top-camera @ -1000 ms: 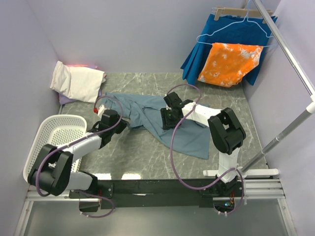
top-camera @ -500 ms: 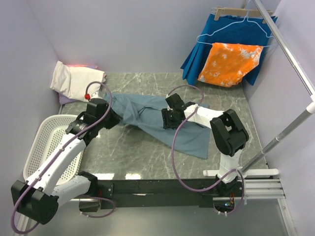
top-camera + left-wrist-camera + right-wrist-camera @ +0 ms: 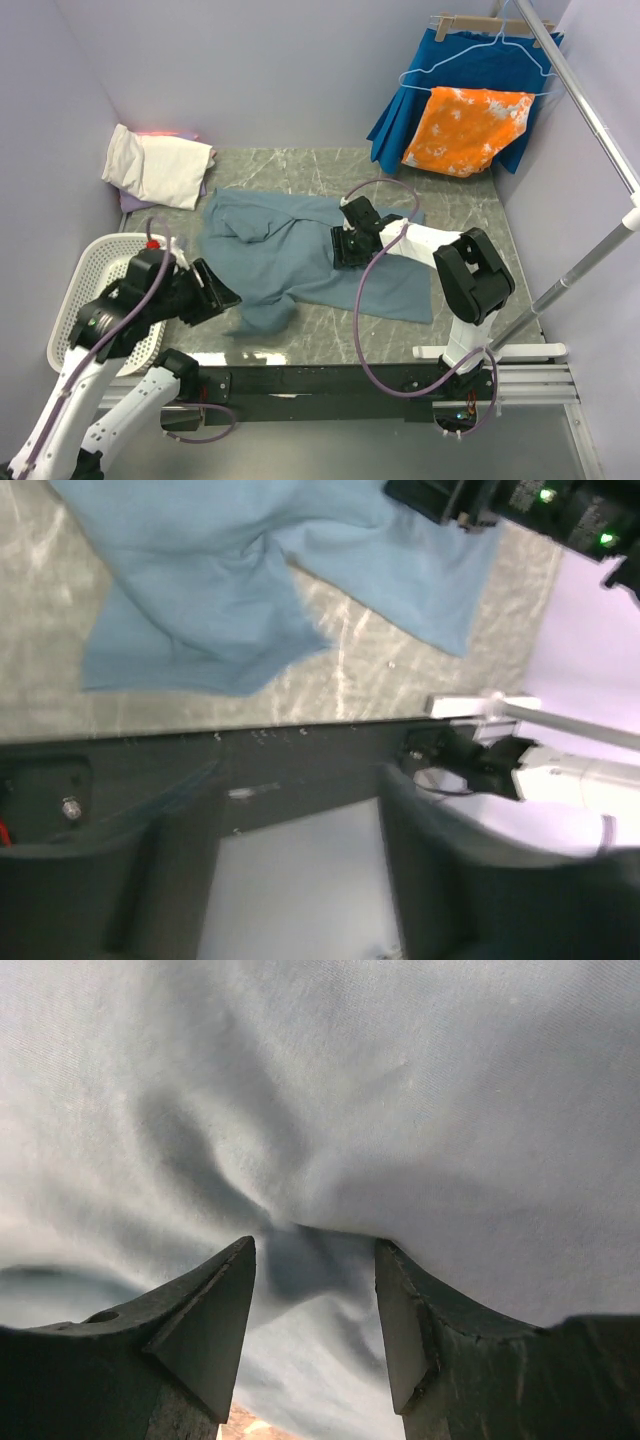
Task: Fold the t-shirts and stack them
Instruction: Fold the flattened tshirt in 1/3 of the way
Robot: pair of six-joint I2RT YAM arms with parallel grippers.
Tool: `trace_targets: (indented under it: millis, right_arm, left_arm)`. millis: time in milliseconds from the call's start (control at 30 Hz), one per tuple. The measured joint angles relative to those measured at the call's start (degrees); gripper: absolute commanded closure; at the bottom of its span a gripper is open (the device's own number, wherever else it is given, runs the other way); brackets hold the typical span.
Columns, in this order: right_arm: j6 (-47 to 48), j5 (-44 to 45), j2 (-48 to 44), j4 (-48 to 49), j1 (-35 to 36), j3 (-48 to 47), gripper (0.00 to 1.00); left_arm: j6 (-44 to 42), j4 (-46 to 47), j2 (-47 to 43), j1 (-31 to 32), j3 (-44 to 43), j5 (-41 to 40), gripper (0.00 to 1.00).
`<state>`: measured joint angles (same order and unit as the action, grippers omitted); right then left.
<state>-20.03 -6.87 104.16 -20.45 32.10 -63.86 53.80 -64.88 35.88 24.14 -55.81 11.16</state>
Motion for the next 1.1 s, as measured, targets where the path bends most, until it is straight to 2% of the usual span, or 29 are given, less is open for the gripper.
trace_targets:
  millis: [133,300,433,567,667,767,933,1100]
  right_arm:
    - [0.0,0.0,0.0,0.0,0.0,0.0,0.41]
    - [0.1,0.8,0.0,-0.7,0.2,-0.3,0.41]
    - [-0.1,3.0,-0.6,-1.4,0.3,-0.2,0.41]
    - [-0.5,4.2,-2.6,-2.0,0.3,1.6,0.41]
    - [-0.5,4.3,-4.0,-2.4,0.3,1.5,0.41]
    - [-0.3,4.5,-5.2,-2.3,0.3,0.7,0.38]
    - [-0.3,6.2,-6.4,-3.0,-0.4,-3.6,0.38]
    - [-0.9,7.7,-4.7,-2.0,-6.0,-10.6,0.38]
  left_arm:
    - [1.7,-4.5,-1.9,0.1,-2.9,-1.1,0.01]
    - [1.9,-3.1,-0.2,0.1,-3.1,-4.3,0.01]
    - [1.0,3.2,3.4,0.1,-0.8,-5.7,0.01]
    - [0.4,14.1,10.3,0.1,7.4,-7.7,0.01]
    - [0.4,21.8,15.1,0.1,12.7,-10.9,0.01]
    - [-0.2,28.3,19.1,0.1,13.3,-15.6,0.01]
    - [-3.7,39.2,29.7,0.0,5.4,-23.9,0.01]
    - [-7.8,50.8,46.8,-2.0,-8.3,-27.8,0.01]
